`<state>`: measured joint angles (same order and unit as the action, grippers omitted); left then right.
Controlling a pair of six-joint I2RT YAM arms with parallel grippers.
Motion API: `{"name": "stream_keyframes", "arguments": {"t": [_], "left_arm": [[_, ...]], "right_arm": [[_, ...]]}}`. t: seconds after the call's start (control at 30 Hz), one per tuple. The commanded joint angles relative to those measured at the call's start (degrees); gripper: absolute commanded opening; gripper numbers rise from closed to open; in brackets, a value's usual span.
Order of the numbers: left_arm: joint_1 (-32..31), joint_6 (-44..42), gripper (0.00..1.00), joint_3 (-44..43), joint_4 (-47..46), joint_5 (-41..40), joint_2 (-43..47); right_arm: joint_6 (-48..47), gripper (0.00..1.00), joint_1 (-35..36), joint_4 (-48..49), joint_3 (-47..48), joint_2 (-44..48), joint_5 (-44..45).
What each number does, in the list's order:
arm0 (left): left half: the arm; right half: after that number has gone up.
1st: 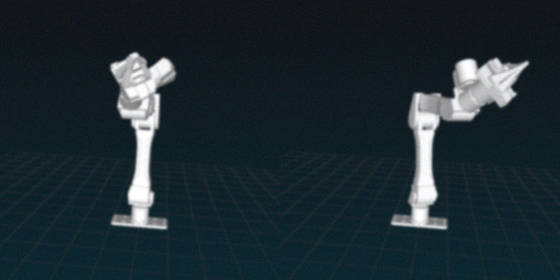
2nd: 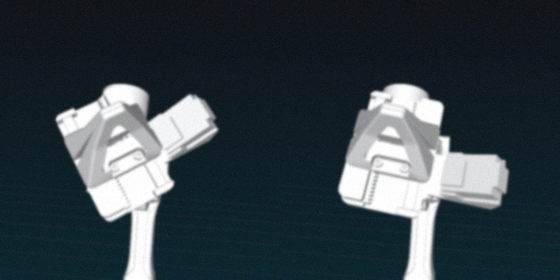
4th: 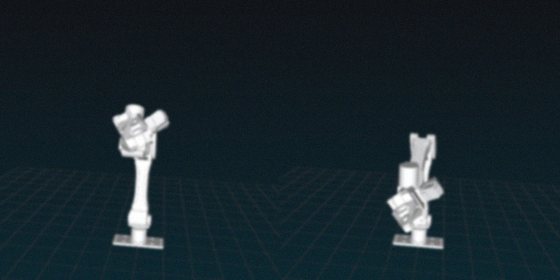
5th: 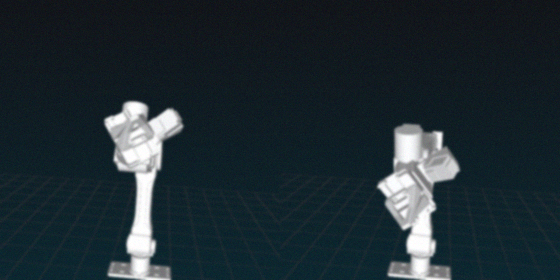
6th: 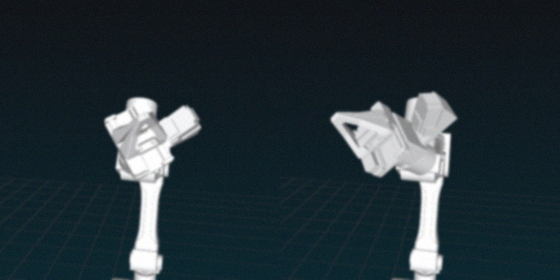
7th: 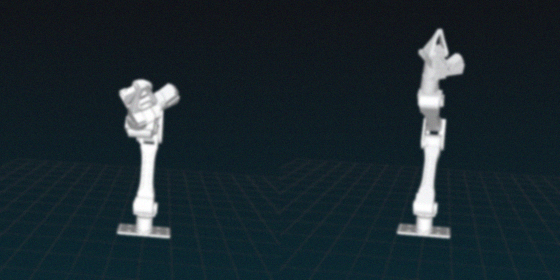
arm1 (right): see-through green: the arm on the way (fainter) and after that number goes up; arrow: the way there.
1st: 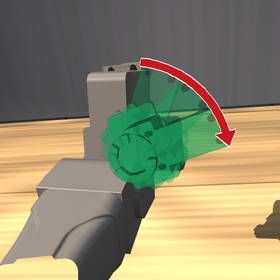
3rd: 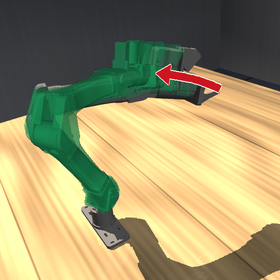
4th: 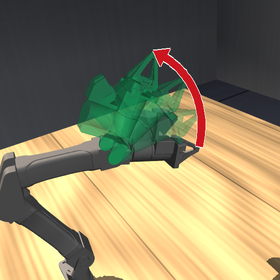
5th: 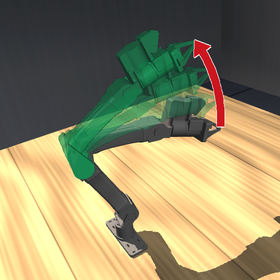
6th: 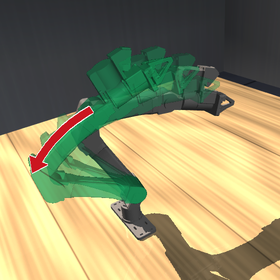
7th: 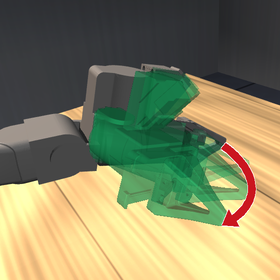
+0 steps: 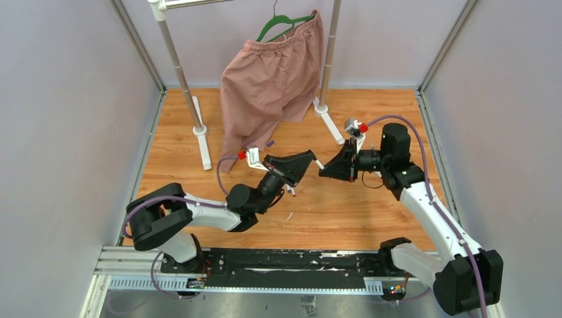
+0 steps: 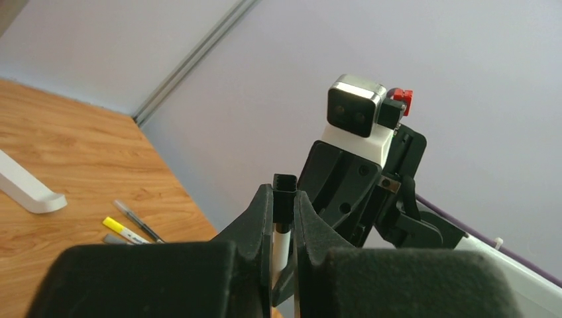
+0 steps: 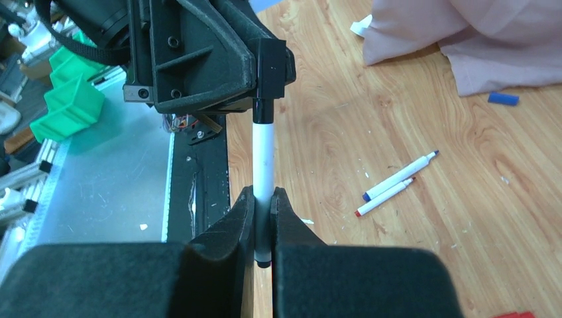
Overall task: Insert the pens into the pen caps
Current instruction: Insert the pen cap onto the pen, then place the pen at the center of the board.
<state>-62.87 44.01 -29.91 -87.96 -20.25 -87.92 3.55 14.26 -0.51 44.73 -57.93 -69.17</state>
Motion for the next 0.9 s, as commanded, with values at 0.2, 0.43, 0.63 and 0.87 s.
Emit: {"name": "stream_keyframes", "arguments": {"t": [0.2, 0.43, 0.63, 0.87], "left_arm": [[-1.2, -6.0, 0.5, 8.4, 5.5, 6.2, 12.4], [-0.1, -18.2, 0.73, 14.3, 18.1, 8.9, 26.1], [2.5, -32.1, 0.79, 6.5, 46.1, 7.7, 30.0], [4.5, -34.1, 0.82, 10.5, 39.5, 3.4, 27.0]], "right_arm": [[-10.8, 0.0, 0.3, 5.8, 1.3, 3.1, 0.1], [-20.4, 0.0, -3.3, -3.3, 2.4, 4.4, -1.6], [-32.9, 0.0, -7.6, -14.5, 3.0, 4.8, 7.0], [-40.2, 0.0, -10.4, -18.0, 0.3, 4.2, 26.2]]}}
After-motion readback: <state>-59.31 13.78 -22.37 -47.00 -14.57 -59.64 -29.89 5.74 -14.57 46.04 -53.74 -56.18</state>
